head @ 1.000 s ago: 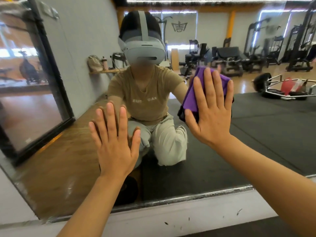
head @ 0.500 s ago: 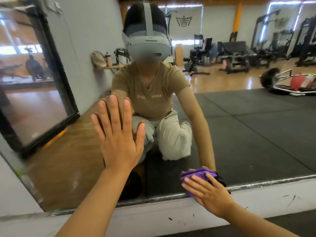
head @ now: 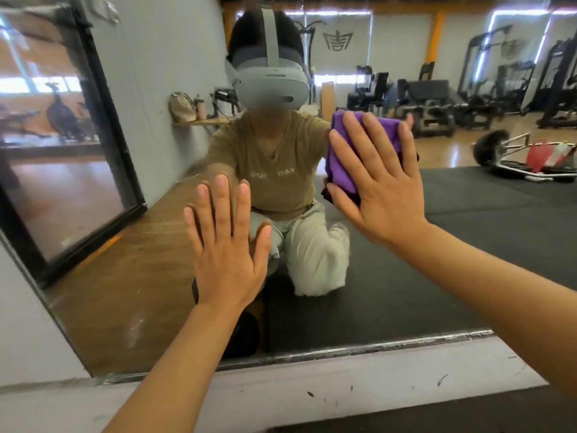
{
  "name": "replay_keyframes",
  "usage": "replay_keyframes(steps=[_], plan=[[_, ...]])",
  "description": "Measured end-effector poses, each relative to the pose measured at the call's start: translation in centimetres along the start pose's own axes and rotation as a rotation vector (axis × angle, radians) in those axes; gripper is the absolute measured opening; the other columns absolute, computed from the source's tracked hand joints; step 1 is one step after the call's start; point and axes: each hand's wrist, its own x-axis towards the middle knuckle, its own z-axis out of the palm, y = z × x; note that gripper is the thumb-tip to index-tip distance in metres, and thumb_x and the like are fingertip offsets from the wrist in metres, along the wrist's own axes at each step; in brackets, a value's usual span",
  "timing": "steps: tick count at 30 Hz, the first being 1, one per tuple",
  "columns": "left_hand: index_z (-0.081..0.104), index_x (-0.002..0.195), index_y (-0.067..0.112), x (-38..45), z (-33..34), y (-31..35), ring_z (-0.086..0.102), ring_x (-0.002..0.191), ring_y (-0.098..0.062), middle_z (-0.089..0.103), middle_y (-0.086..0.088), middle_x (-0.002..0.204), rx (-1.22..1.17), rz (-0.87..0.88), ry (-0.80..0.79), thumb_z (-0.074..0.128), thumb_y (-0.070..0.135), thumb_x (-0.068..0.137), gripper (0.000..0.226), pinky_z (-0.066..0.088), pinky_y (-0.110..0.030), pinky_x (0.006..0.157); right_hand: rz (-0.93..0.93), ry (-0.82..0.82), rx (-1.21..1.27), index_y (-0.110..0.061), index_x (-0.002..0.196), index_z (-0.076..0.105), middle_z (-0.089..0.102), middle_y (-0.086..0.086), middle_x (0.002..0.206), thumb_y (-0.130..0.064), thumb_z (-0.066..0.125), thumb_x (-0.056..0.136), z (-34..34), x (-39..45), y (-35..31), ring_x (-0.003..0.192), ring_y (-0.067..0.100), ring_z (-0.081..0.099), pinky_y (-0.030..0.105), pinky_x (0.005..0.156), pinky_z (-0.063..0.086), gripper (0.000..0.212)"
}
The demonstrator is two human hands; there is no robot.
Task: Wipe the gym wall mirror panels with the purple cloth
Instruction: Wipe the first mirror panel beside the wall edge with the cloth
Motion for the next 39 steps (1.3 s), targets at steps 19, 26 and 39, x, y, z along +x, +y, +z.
replay_keyframes(steps=[19,26,39], plan=[[-0.01,0.16,0.022,-0.4,-1.1,-4.6,-0.012,0.155,-0.022,-0.019,-0.001,0.167,0.024,0.25,-0.101,0.027,0.039,0.107,0.067,-0.009,-0.039,0.125,-0.927,-0.487,-0.094,-0.033,0.161,0.022,0.001,-0.008,0.168,-0.035,0.004,0.109,3.6,-21.9,-8.3,0.156,0.014,-0.005,0.038,0.126,-0.011,0.055],[-0.004,0.161,0.02,-0.3,-1.3,-4.7,-0.006,0.156,-0.025,-0.013,-0.004,0.168,0.023,0.259,-0.112,0.027,0.039,0.107,0.066,-0.002,-0.042,0.126,-0.443,-0.164,-0.007,-0.022,0.162,0.012,0.008,0.001,0.169,-0.05,0.026,0.108,0.5,-3.4,-1.7,0.156,0.018,0.005,0.042,0.125,0.003,0.062],[0.009,0.162,0.017,-0.4,-2.3,-5.5,0.003,0.156,-0.025,-0.002,-0.007,0.169,0.052,0.302,-0.12,0.033,0.042,0.106,0.066,0.005,-0.043,0.126,-0.061,-0.046,0.005,-0.019,0.162,0.011,0.01,0.006,0.169,-0.048,0.036,0.105,1.3,-2.9,-5.3,0.156,0.027,0.007,0.051,0.125,0.0,0.069]])
